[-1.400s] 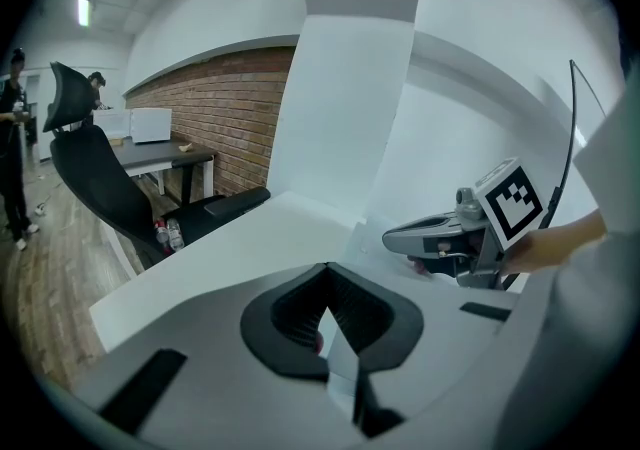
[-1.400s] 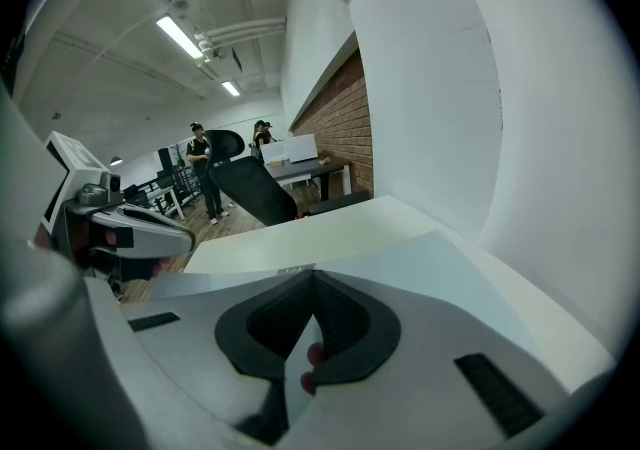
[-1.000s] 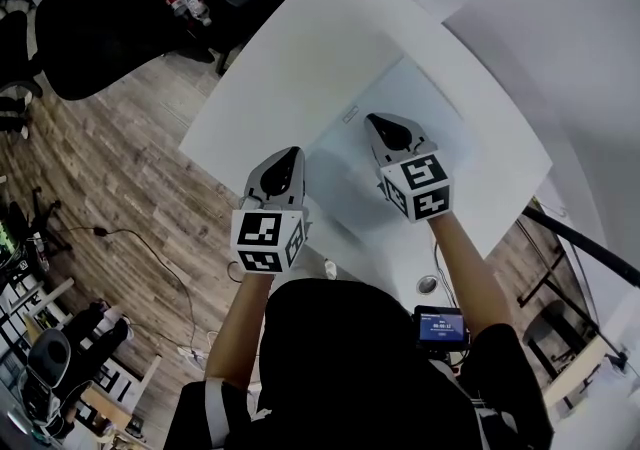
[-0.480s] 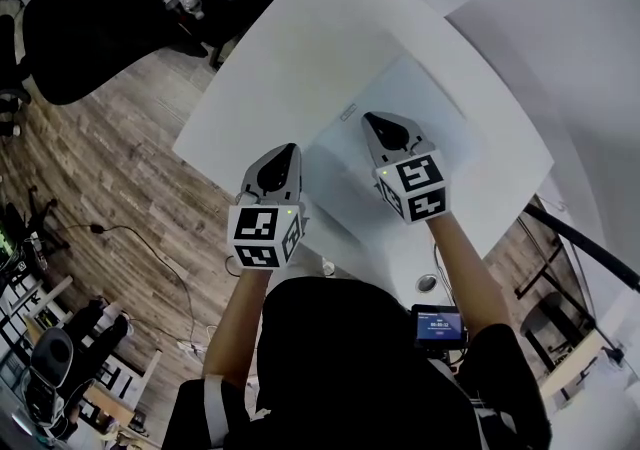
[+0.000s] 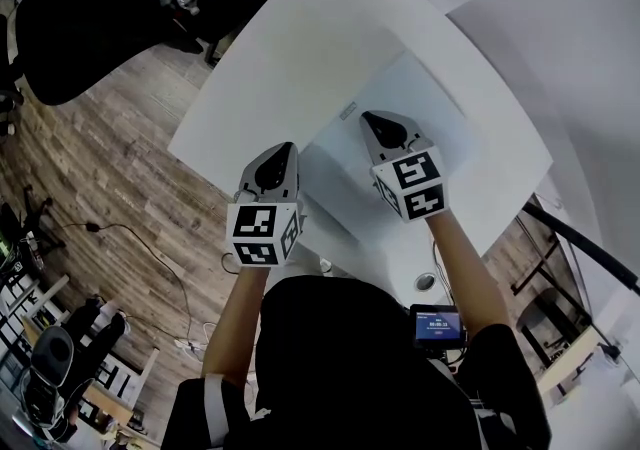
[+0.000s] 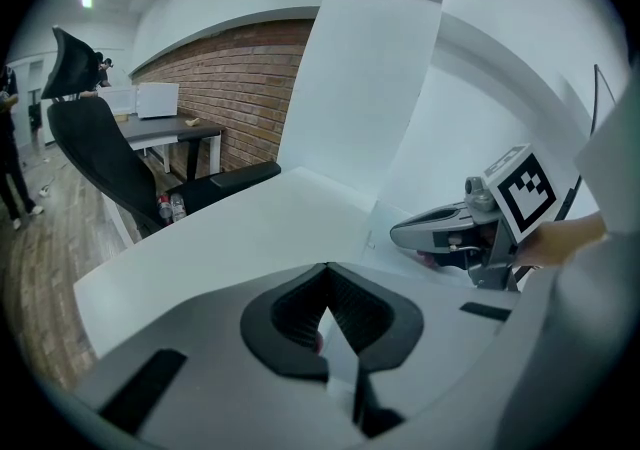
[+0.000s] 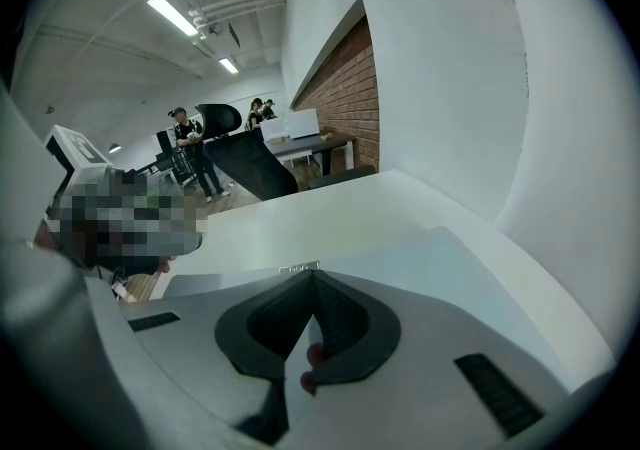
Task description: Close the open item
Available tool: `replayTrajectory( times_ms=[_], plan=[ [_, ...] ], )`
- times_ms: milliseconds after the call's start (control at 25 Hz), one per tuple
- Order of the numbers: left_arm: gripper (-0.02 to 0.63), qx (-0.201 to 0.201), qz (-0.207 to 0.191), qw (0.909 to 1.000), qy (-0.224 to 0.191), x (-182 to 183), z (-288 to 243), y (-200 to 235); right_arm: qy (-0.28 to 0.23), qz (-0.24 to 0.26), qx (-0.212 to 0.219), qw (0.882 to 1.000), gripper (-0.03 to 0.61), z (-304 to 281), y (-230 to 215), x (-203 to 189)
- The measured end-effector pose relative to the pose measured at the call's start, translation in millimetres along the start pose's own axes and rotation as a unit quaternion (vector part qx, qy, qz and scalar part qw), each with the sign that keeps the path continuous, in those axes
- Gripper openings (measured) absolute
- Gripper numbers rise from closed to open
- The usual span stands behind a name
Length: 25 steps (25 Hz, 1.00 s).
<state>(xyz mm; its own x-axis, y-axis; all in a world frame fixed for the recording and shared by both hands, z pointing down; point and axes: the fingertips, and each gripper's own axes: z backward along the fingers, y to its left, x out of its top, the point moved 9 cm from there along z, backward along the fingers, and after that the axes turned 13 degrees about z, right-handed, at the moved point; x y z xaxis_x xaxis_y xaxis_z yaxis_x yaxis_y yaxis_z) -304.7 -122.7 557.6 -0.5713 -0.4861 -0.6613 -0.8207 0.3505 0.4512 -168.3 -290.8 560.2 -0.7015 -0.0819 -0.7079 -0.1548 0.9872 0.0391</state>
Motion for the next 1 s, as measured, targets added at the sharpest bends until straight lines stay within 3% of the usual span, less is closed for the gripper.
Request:
replayTrajectory(
  times_ms=[240,480,760,1000],
  plan=[
    [0.011,-0.004,0.002,1.0000,-0.003,0.8,2.0,0.4,0.019,-0.008,0.011,1.000,0.038,1.5,-0.8,-0.5],
    [0.011,-0.007,-0.003,1.0000,0.002,3.5,-2.2,2.7,0.043,0.014,0.014,0.999,0.038,-7.4,-0.1,1.5],
    [0.011,-0.013,-0.003,0.9999,0.004,4.6,-2.9,2.9,0.065,-0.010,0.035,0.997,0.038,-11.2,-3.6,6.0],
    [0.011,-0.017,-0.005,0.9998,0.003,5.2,-3.0,3.0,0.066,0.002,0.021,0.998,0.038,-12.3,1.4,5.5]
  ],
)
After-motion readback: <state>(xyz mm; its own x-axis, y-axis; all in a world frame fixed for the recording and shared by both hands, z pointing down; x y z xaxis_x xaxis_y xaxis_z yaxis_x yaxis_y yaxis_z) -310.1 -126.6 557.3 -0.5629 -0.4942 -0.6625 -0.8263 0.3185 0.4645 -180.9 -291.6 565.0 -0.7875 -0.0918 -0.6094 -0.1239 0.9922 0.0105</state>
